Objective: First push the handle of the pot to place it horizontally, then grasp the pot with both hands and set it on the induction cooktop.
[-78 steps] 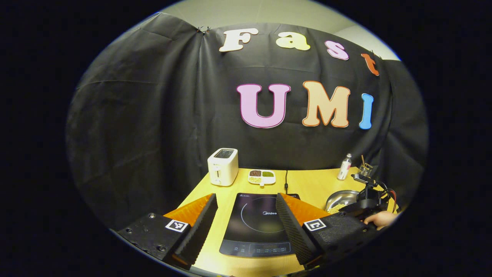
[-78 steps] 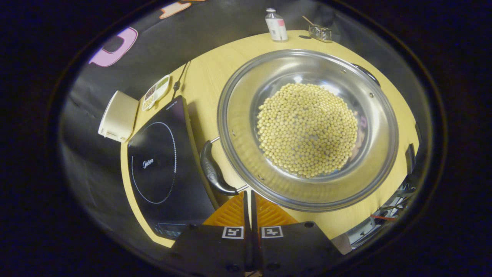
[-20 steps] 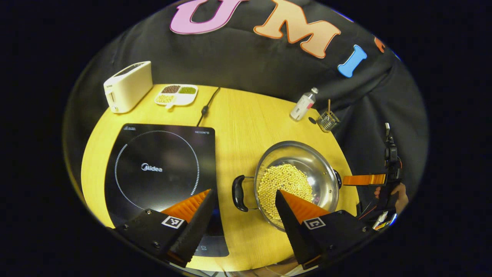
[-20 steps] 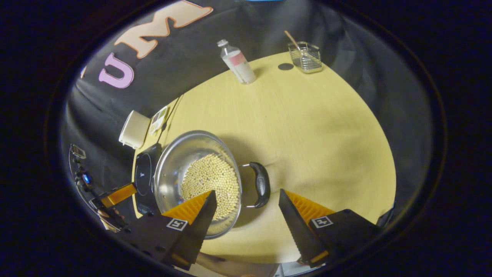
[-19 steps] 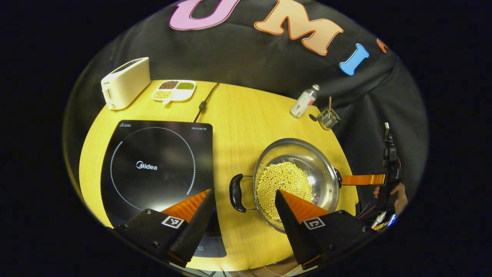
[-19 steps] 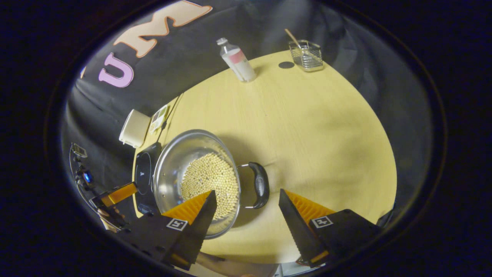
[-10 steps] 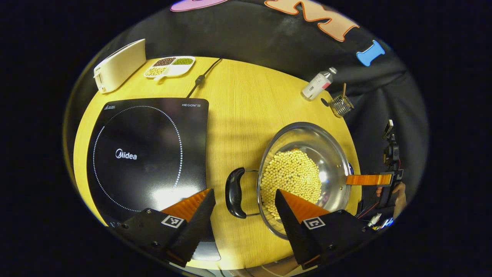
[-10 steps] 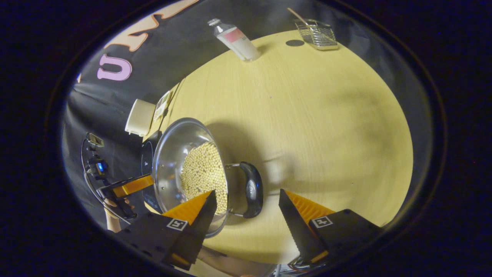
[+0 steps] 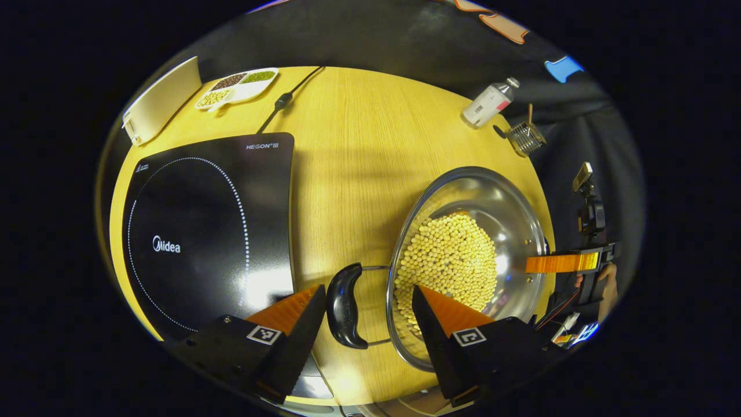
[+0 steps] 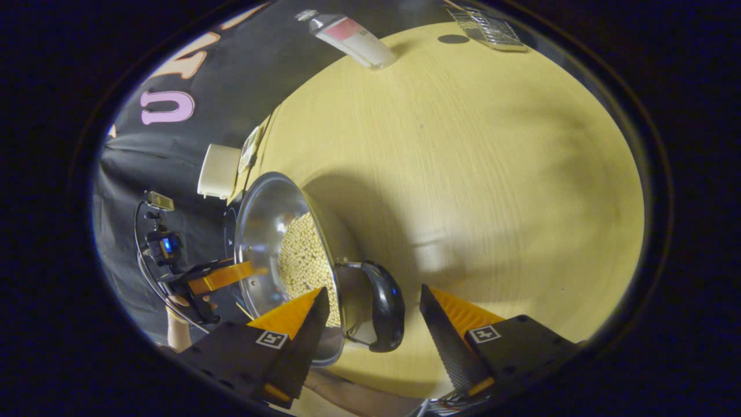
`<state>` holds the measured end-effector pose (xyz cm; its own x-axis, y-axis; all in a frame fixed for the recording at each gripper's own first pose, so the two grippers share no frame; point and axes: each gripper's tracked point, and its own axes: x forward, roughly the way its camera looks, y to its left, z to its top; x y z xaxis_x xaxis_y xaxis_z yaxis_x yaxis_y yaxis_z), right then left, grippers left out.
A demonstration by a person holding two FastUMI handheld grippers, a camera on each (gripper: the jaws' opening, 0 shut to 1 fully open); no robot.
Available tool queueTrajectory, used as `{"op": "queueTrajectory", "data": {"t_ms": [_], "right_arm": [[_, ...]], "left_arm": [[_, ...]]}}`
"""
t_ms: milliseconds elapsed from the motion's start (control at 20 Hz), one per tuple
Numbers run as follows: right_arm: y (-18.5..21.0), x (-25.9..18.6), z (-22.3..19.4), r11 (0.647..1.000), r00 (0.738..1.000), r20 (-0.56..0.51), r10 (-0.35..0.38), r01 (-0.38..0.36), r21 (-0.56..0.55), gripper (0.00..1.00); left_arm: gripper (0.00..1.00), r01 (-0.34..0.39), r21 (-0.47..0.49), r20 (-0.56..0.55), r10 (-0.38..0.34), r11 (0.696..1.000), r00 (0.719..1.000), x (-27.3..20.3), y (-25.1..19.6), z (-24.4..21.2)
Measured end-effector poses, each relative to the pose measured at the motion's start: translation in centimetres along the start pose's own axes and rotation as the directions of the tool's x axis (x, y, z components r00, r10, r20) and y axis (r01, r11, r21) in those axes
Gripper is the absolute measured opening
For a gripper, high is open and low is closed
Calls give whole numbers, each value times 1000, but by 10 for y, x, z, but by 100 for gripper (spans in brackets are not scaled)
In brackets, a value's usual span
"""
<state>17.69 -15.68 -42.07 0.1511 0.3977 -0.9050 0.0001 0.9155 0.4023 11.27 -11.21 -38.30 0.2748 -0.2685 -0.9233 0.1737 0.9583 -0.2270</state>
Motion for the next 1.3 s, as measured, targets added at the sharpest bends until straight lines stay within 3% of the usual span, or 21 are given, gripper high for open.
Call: {"op": "queueTrajectory", "data": {"t_ms": [50, 100, 150, 200, 250, 350, 400, 450, 500, 750, 800, 850, 1150, 1300], "right_arm": [[2, 2, 1, 1000, 1000, -8, 14, -14, 6, 87], [3, 4, 2, 1000, 1000, -13, 24, -24, 10, 87], [2, 6, 5, 1000, 1000, -16, 25, -25, 16, 87], [2, 9, 2, 999, 999, -26, 26, -26, 19, 69], [2, 10, 1, 999, 999, -33, 29, -28, 21, 68], [0, 14, -1, 1000, 998, -52, 26, -25, 19, 67], [0, 15, -3, 999, 998, -63, 26, -25, 20, 78], [4, 17, -3, 998, 996, -75, 45, -42, 36, 67], [3, 18, -3, 998, 996, -76, 53, -50, 44, 46], [3, 17, 5, 999, 999, -37, 40, -40, 15, 46], [3, 18, 4, 999, 999, -36, 33, -33, 1, 42], [3, 17, 4, 1000, 999, -33, 30, -30, 3, 49], [1, 1, -3, 999, 998, -45, 33, -33, 1, 49], [1, -5, -8, 1000, 999, -37, 18, -18, -11, 48]], "left_arm": [[91, -7, -2, -15, 7, 1000, 1000, 3, 1, 0], [96, -19, -2, -29, 19, 1000, 999, 5, 5, 0], [87, -25, -5, -38, 25, 1000, 999, 8, 7, 1], [81, -29, -8, -46, 28, 1000, 999, 10, 7, 1], [77, -29, -10, -53, 29, 1000, 998, 12, 7, 2], [77, -34, -6, -72, 33, 999, 997, 17, 7, 1], [76, -45, -3, -93, 45, 999, 995, 18, 11, -1], [56, -48, -7, -100, 47, 999, 994, 16, 11, -2], [65, -48, -12, -105, 46, 999, 993, 21, 11, -2], [59, -56, -40, -134, 50, 998, 990, 17, 11, -5], [61, -67, -52, -143, 59, 996, 988, 16, 10, -7], [60, -69, -54, -150, 60, 996, 987, 15, 8, -9], [55, -71, -61, -157, 61, 996, 986, 1, -5, -18], [58, -67, -73, -165, 54, 995, 985, -5, -8, -28]]}}
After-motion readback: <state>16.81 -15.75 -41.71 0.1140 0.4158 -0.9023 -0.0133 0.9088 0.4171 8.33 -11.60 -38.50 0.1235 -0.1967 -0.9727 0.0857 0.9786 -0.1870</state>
